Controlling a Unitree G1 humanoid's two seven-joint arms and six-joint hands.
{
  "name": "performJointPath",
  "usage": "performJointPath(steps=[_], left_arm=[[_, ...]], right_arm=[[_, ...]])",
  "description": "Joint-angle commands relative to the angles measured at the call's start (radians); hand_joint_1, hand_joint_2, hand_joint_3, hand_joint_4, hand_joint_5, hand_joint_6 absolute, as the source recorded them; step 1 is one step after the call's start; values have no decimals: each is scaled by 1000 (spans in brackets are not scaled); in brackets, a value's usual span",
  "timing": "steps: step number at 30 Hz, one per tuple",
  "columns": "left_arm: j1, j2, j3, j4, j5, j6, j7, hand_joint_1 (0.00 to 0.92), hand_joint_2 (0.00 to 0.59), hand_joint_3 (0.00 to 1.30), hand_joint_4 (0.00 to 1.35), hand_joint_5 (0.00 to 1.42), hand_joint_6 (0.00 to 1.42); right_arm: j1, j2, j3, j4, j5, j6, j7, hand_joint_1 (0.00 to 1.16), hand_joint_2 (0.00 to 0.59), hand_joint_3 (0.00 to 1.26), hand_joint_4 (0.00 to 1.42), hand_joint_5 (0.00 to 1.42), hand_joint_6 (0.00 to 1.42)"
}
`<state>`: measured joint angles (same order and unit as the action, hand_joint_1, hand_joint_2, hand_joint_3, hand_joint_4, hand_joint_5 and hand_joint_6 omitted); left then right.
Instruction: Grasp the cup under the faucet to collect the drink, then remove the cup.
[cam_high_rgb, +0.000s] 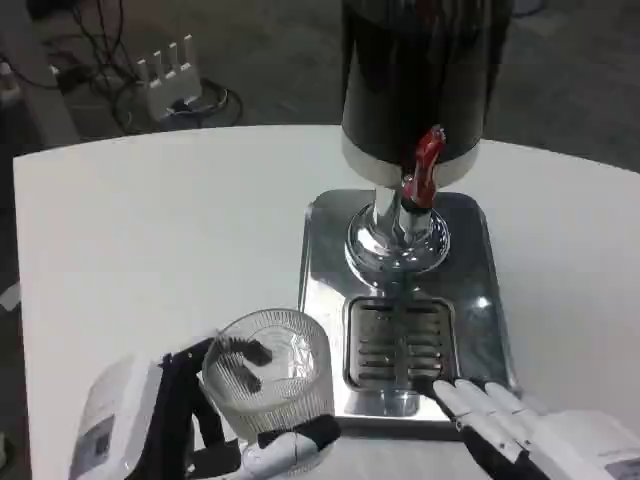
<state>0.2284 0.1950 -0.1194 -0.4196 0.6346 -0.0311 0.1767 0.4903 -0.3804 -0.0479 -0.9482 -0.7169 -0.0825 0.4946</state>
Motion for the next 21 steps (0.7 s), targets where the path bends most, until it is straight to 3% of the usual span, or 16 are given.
performJointPath(steps=[1,16,21], left_arm=[[11,2,1,-32,2,-33,4,642,3,867,973,1080,1278],[-5,1,-12,-19,16,-32,4,642,6,867,973,1081,1261],[-48,12,-3,51,8,-39,16,642,5,867,973,1081,1260]], right_arm=[[2,3,1,-15,-1,4,4,370,430,6,0,0,0],[5,7,2,-8,4,14,5,326,436,6,0,0,0],[16,9,19,-11,-11,9,4,325,439,6,0,0,0]])
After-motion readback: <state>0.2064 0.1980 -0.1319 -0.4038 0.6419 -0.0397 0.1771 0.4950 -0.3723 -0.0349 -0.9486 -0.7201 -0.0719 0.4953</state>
